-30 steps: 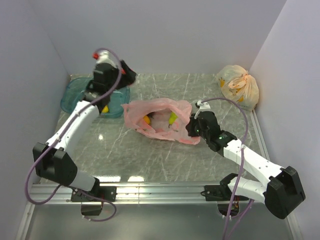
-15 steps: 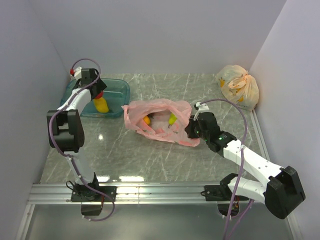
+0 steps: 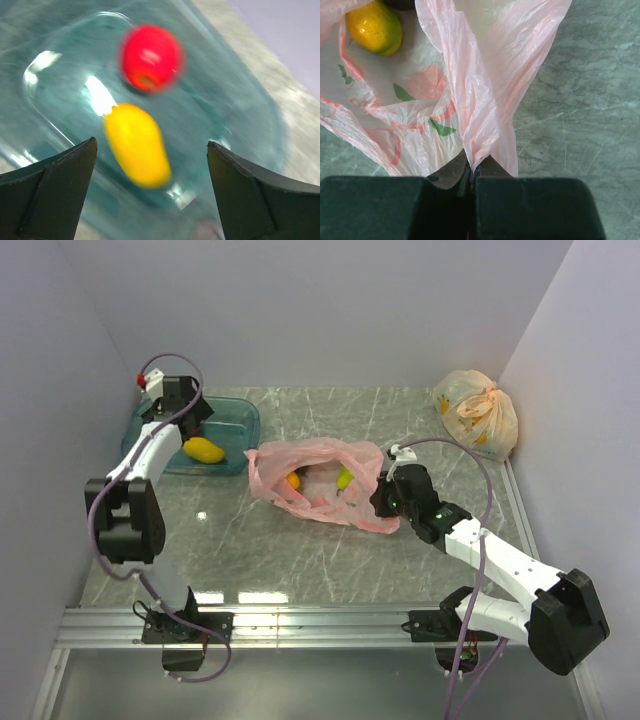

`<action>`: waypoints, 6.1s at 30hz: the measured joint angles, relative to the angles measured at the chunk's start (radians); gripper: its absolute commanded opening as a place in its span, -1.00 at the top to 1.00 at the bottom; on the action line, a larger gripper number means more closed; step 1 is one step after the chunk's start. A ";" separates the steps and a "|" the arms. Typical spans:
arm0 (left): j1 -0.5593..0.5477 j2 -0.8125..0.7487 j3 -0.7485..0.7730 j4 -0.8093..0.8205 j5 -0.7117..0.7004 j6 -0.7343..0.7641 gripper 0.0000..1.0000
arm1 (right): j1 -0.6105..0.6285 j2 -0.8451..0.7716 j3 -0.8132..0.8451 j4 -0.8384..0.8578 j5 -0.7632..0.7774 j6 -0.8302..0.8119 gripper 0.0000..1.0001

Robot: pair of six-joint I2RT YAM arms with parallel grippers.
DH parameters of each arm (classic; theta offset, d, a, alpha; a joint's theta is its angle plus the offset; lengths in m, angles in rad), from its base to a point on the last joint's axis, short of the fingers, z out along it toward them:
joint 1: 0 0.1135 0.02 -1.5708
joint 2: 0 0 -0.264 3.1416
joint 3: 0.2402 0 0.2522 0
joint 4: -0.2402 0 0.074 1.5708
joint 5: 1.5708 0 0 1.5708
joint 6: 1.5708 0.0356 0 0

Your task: Untie the knot of the plastic bag and take out the fruit

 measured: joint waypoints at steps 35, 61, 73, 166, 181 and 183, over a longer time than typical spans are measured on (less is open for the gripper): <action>-0.878 0.188 -0.210 0.555 0.021 0.167 -0.71 | 0.000 -0.105 0.000 -0.082 0.049 0.020 1.00; -0.831 0.331 -0.206 0.756 0.159 0.245 0.90 | 0.015 -0.097 0.001 -0.110 0.040 0.039 1.00; -0.900 -0.198 -0.544 0.676 0.192 0.192 0.95 | 0.008 -0.028 0.038 -0.119 0.141 0.031 1.00; -0.746 0.113 -0.166 0.157 -0.299 -0.184 -0.79 | 0.010 -0.085 -0.016 -0.082 0.042 -0.014 1.00; -0.696 0.268 -0.082 0.191 -0.335 -0.122 -0.76 | 0.011 -0.085 -0.031 -0.067 0.023 -0.005 1.00; -0.689 0.285 -0.079 0.198 -0.335 -0.119 -0.72 | 0.010 -0.085 -0.035 -0.064 0.019 -0.002 1.00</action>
